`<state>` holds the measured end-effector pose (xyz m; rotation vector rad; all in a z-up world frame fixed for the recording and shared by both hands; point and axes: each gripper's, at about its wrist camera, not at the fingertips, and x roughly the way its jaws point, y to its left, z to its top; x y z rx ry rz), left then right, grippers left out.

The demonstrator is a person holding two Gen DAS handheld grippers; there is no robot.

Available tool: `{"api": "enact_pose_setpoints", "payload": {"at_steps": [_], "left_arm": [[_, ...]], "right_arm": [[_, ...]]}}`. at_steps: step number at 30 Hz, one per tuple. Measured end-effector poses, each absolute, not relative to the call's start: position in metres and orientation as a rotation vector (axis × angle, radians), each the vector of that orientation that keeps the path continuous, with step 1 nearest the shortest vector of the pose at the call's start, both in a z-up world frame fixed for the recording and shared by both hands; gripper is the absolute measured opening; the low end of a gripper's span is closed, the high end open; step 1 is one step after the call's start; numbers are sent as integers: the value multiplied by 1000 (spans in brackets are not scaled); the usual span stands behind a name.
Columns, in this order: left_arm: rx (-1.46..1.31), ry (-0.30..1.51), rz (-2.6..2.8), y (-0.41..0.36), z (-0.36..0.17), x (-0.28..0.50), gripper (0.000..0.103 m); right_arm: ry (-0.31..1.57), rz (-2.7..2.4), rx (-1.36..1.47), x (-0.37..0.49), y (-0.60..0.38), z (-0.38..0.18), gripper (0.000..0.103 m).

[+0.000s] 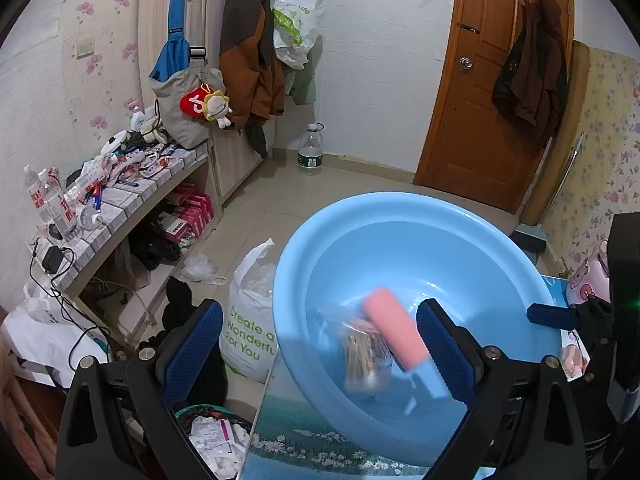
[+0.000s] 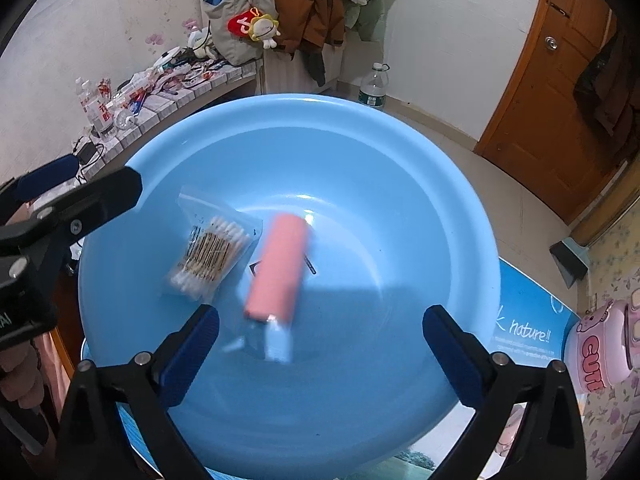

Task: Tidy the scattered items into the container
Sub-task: 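Lower the pink roller into the basin and open the right gripper, then withdraw both tools from the basin back toward the table items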

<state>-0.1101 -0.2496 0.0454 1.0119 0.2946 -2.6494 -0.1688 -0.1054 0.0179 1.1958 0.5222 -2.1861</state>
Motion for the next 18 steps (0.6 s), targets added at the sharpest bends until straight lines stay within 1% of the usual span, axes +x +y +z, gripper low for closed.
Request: {"api": "enact_pose_setpoints", "payload": {"at_steps": [8,18], "left_arm": [[1000,298,-2647,-244,48,-105,98],[979,289,-2673,-232,57,-93,99]], "right_arm": [[449,-2202,1156,-163,-93,26,102],[414,-2368,995,-141,-74,55,102]]}}
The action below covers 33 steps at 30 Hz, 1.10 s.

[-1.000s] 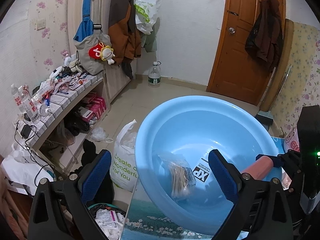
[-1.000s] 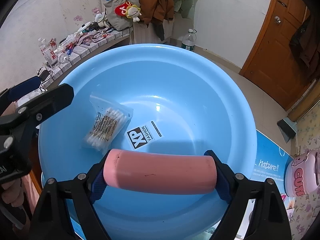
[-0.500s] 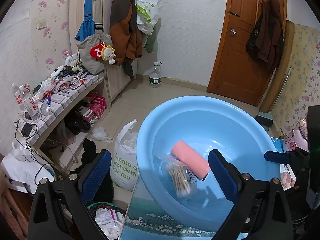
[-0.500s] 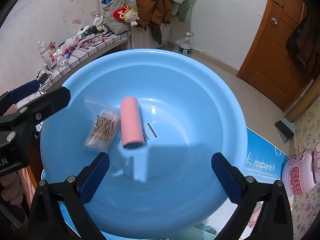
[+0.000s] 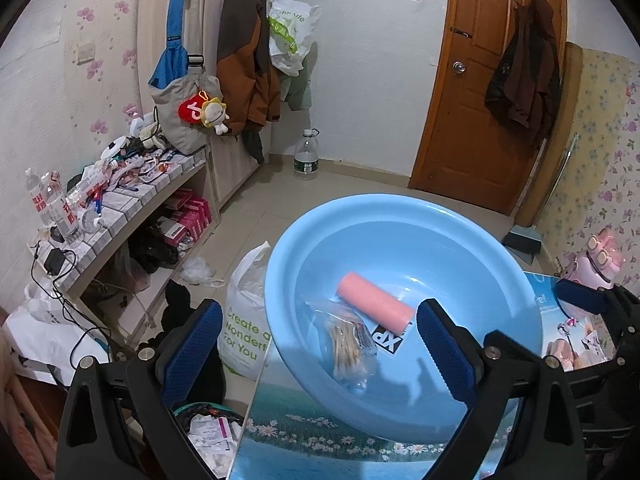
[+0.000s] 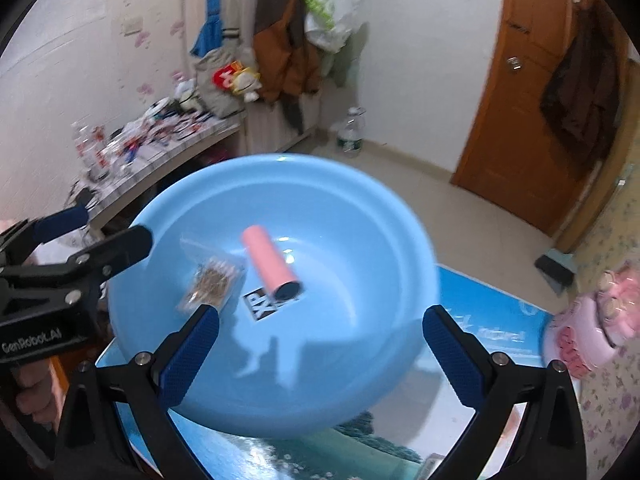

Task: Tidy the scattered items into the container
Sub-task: 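Withdraw both tools from the basin back toward the table items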

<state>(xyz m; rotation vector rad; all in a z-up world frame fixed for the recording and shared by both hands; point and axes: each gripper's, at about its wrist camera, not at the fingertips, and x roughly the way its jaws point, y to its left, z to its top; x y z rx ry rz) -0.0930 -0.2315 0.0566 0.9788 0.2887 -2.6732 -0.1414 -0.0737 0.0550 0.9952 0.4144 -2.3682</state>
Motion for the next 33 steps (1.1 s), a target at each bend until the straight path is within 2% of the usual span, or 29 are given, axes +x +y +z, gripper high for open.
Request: {"api": "enact_pose_setpoints", "payload": {"at_steps": [9,20,33], "left_arm": [[948,261,-2700,-222,67,-84,103],[947,235,-2702,-210,71,-74,103],[944,155,-2751,-167,73,-58,103]], "right_arm": [[303,-2488,856,-121,-48,76,102],[128,-2546,876,-115,-3,77,102],[40,-2581,824,-80,61,82,103]]}}
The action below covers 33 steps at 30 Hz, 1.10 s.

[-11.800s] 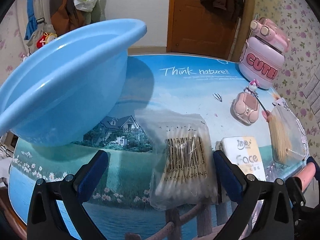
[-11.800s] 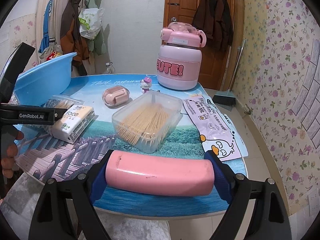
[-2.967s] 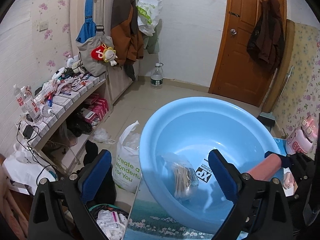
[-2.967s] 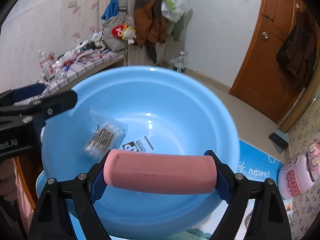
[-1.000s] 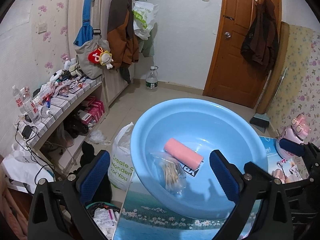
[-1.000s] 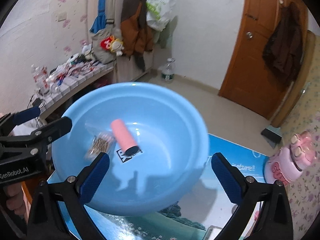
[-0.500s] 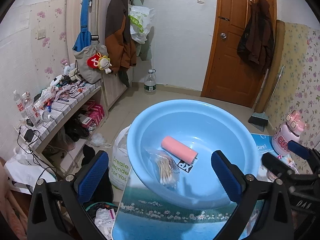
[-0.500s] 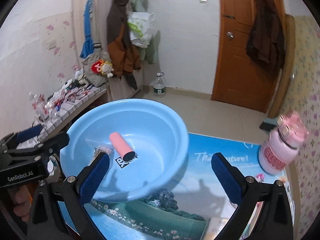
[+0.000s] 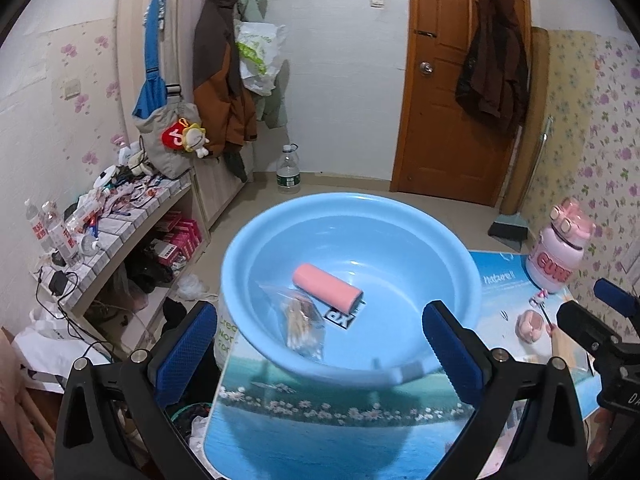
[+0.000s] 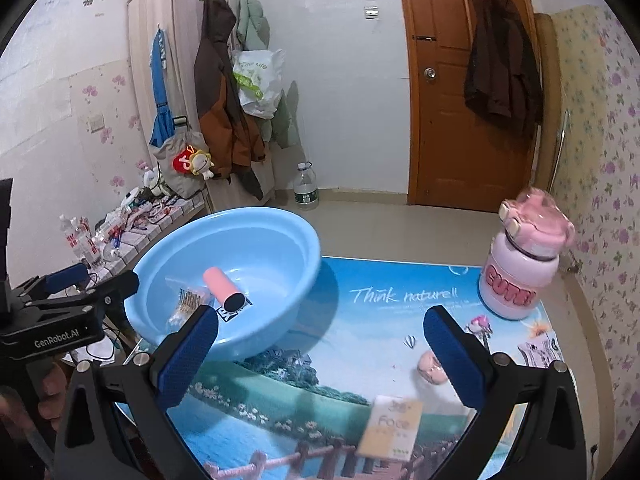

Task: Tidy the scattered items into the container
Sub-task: 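Withdraw both tools from the basin back toward the table items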

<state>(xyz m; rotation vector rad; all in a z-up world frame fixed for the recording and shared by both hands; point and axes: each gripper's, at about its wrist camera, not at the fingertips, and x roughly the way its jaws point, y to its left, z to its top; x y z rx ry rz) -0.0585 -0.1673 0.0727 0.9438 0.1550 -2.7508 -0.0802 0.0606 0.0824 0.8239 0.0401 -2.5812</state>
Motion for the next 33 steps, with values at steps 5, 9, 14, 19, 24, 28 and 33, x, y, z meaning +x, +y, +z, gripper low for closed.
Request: {"api": "enact_pose_setpoints", "payload": {"at_steps": [5,9,14,19,24,28,33], "left_arm": [[979,142,-2759,-151,66,-60,103],[996,123,-2779,-135,64,-61,103],[1008,77,-2835,-108,67,-62,103],[1048,43,-2890,-78,62,-66,103],[1089,17,-2932,-52,58,-73,103],[1106,4,-2954,-36,56,-79,103],[1132,-7,-2975,-19,52,-83,103]], "right_arm": [[33,-2591,847,-77,80,71,103],[30,-2587,862,-77,92,65,103],[27,-2612,872,-80,106,61,103],[11,-2657,914,-83,133,55,103],[-9,-2708,943,-84,165,53,103],[-19,-2747,965,-84,189,51,103],[-34,-2774,991,-82,215,47,103]]}}
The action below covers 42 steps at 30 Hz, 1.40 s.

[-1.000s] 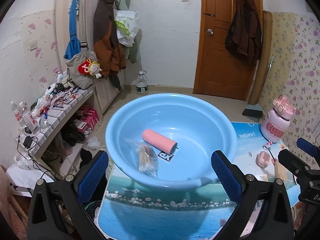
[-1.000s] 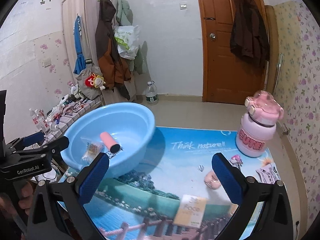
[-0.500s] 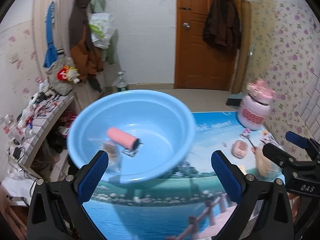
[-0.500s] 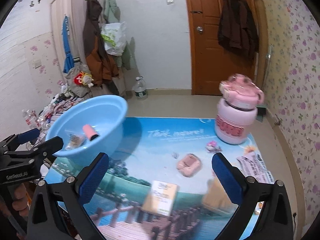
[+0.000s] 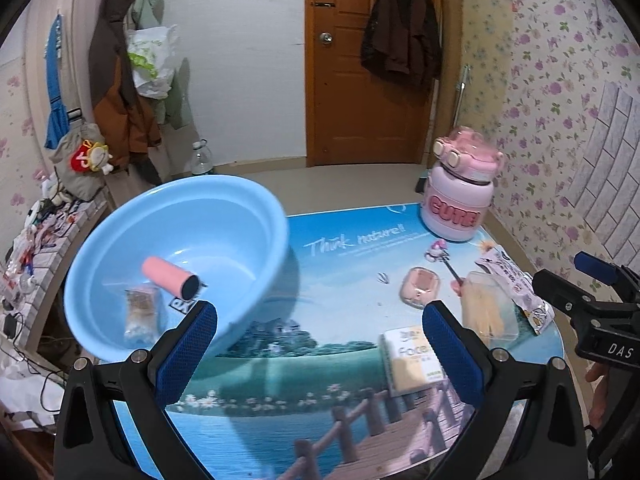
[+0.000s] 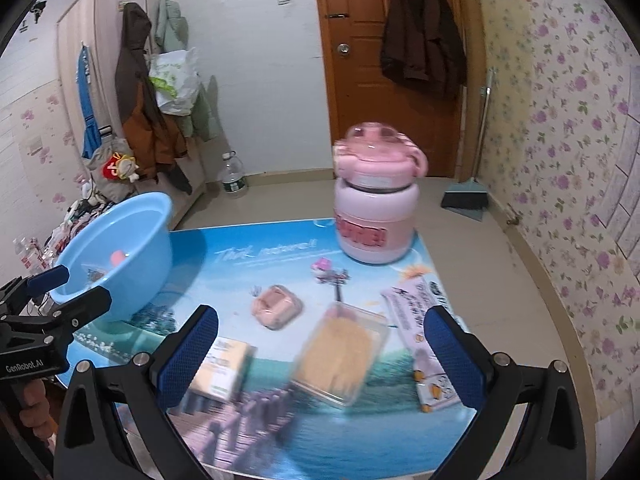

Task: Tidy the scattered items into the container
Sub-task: 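Withdraw both tools from the basin back toward the table items, then grasp the Face tissue pack with the left gripper while the right reaches the toothpick box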

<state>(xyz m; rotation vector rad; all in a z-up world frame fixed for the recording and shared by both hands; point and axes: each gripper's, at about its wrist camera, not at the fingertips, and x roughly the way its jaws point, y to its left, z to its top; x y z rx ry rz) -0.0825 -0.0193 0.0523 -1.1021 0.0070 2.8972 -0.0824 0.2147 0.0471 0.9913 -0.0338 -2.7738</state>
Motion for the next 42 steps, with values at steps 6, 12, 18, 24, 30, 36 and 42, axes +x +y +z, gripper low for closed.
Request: {"api": "enact_pose_setpoints", "payload": {"at_steps": [6,12,18,24,30,36,42], "left_arm": [[-1126,22,2856,-2,44,-84,103],[-1150,41,2815,15,33,-86,103],[-1173,53,2787,28,17,-89,103],[-1247,45,2749,37,-6,-94,103],[-1278,35,2736,44,-20,-100,103],[-1316,52,2725,52,-34,-106,103],[-1342,41,2716,53,-44,-110,101]], "right_arm": [[-38,-2800,1008,-79,240,40,103],[-39,-2815,1051,-74,258,28,103],[-42,-2796,1063,-69,263,21,103],[29,-2764,1030,-67,258,21,103],[19,-2761,1052,-74,260,17,103],[70,-2736,1062,-82,262,13,103],[279,-2642,1008,-87,259,15,103]]}}
